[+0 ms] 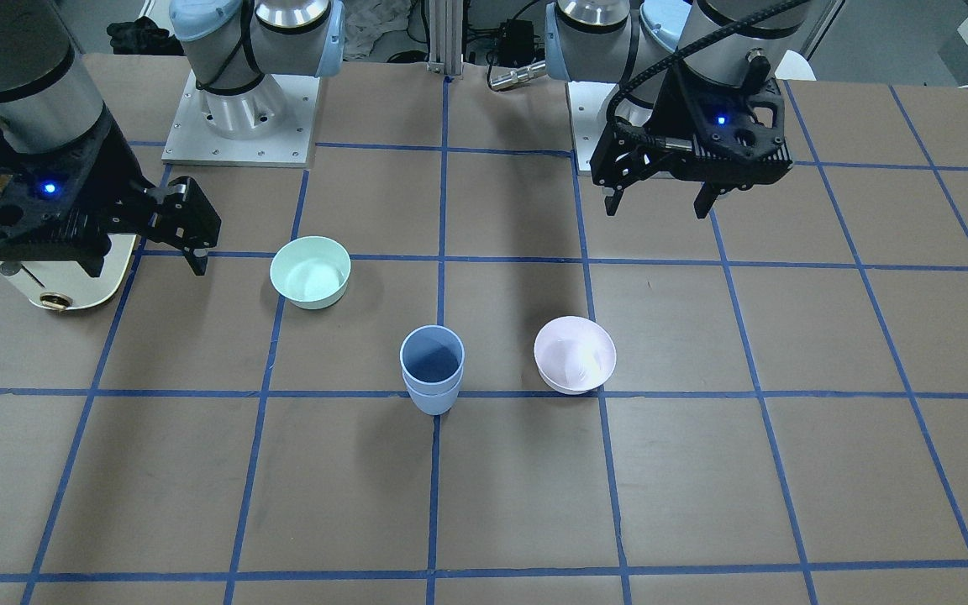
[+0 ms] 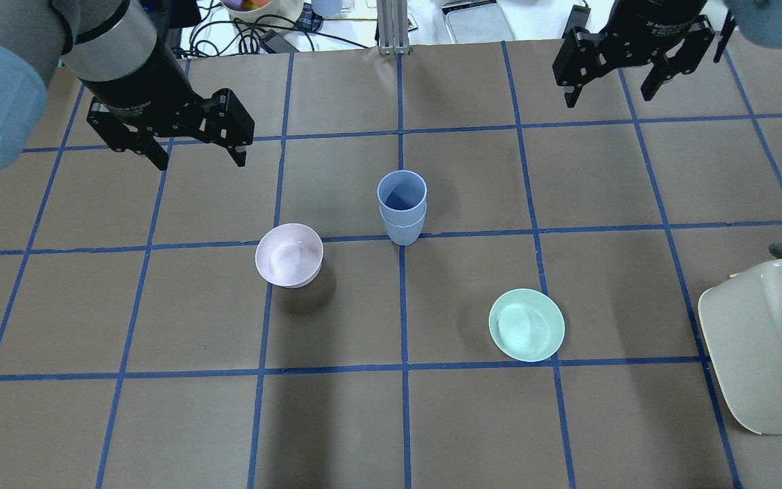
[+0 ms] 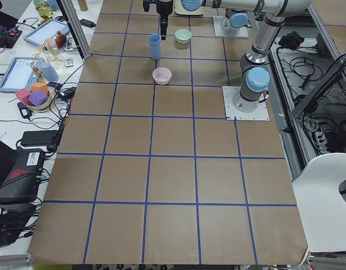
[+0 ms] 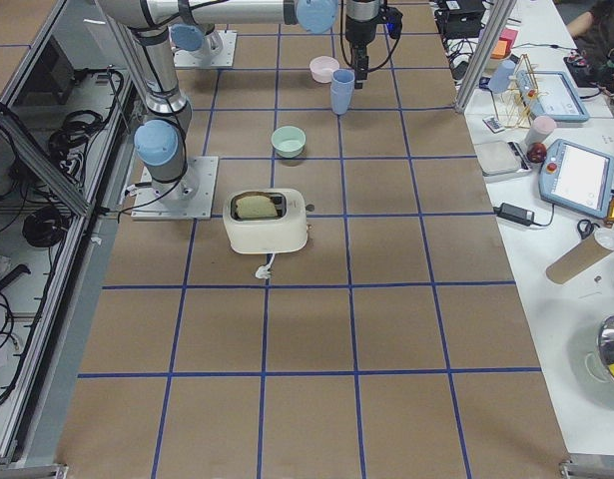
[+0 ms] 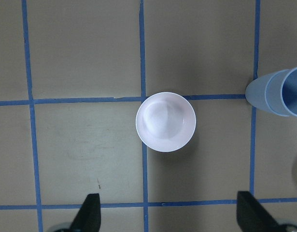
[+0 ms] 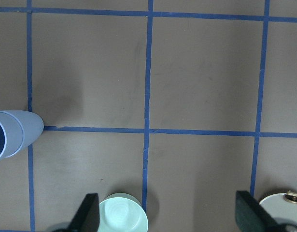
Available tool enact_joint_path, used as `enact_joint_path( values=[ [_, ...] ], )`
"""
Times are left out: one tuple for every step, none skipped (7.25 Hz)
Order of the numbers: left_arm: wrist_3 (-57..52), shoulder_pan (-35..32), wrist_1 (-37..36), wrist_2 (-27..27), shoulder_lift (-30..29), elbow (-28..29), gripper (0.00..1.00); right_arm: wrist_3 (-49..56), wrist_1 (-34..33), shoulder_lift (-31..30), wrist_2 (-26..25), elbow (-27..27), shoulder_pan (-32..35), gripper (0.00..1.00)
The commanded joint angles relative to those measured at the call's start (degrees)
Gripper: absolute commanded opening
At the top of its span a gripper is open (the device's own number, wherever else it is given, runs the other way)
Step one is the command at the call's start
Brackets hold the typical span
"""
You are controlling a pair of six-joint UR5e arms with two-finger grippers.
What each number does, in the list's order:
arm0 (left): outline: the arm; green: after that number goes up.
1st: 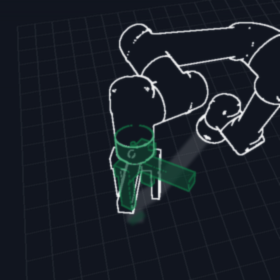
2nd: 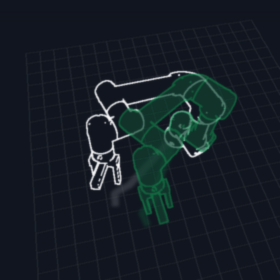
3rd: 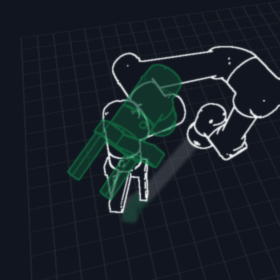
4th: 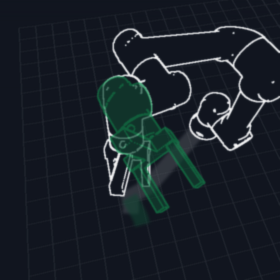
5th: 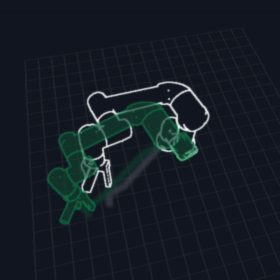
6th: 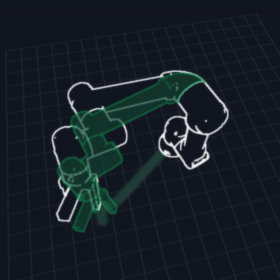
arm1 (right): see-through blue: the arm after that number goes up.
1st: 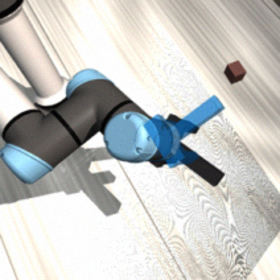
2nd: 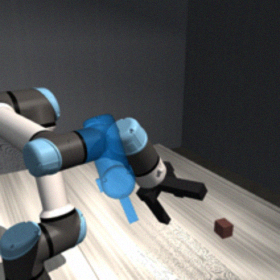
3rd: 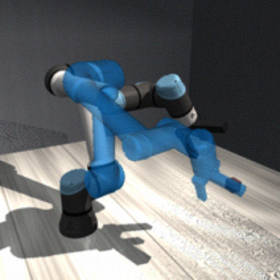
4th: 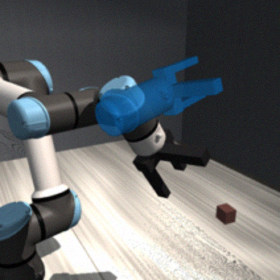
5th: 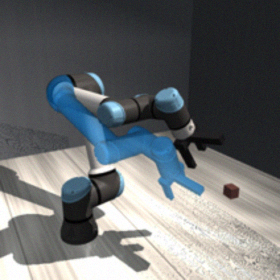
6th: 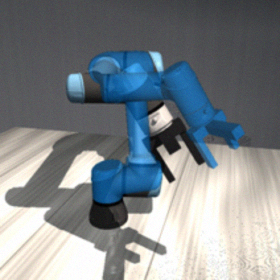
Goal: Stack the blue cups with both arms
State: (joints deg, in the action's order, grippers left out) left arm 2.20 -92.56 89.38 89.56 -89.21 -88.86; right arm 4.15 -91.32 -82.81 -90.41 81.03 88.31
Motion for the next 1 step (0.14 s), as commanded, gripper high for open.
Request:
enact_joint_path(
  values=[
    [0.00,0.01,0.00,0.00,0.00,0.00,1.00,0.16,0.00,0.01,-0.11,0.01,0.02,1.00]
  ],
)
